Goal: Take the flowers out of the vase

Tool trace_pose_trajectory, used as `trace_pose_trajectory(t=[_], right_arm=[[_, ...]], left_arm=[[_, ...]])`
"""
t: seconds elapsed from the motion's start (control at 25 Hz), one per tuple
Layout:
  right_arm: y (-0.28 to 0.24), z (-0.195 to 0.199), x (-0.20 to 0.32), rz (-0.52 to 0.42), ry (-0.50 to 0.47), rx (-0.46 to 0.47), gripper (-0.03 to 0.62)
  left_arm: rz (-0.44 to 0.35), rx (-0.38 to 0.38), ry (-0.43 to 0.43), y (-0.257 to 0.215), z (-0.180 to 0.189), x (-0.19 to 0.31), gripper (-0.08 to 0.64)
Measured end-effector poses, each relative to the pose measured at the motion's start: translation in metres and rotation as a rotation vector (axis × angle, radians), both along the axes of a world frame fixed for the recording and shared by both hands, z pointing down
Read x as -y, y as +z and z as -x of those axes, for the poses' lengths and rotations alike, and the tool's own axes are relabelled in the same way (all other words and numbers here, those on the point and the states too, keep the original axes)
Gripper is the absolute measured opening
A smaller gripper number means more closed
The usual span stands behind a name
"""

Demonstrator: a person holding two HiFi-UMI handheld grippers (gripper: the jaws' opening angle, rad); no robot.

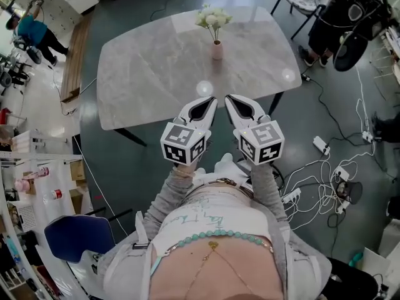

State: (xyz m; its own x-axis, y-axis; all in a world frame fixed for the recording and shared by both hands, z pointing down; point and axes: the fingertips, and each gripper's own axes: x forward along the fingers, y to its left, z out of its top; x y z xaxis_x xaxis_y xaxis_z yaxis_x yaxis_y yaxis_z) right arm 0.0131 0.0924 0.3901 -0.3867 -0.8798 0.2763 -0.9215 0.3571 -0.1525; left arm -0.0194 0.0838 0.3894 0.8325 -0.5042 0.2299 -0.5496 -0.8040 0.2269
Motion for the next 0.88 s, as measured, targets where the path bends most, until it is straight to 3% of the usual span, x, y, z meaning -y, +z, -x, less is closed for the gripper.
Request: trace_pose_trajectory(t=[0.36,0.88], right_arm=[[0.003,-0.033,0.011,-0.009,-0.034,0.004,0.028],[0.005,-0.048,0.031,-0.005,-0.003,0.014,0.028]], left_arm=[[0.003,0.004,-0.033,0.006,-0.033,0.007,0.000],[0.014,-0.003,-0.037,0.009,-0.042,0.034,0.000]])
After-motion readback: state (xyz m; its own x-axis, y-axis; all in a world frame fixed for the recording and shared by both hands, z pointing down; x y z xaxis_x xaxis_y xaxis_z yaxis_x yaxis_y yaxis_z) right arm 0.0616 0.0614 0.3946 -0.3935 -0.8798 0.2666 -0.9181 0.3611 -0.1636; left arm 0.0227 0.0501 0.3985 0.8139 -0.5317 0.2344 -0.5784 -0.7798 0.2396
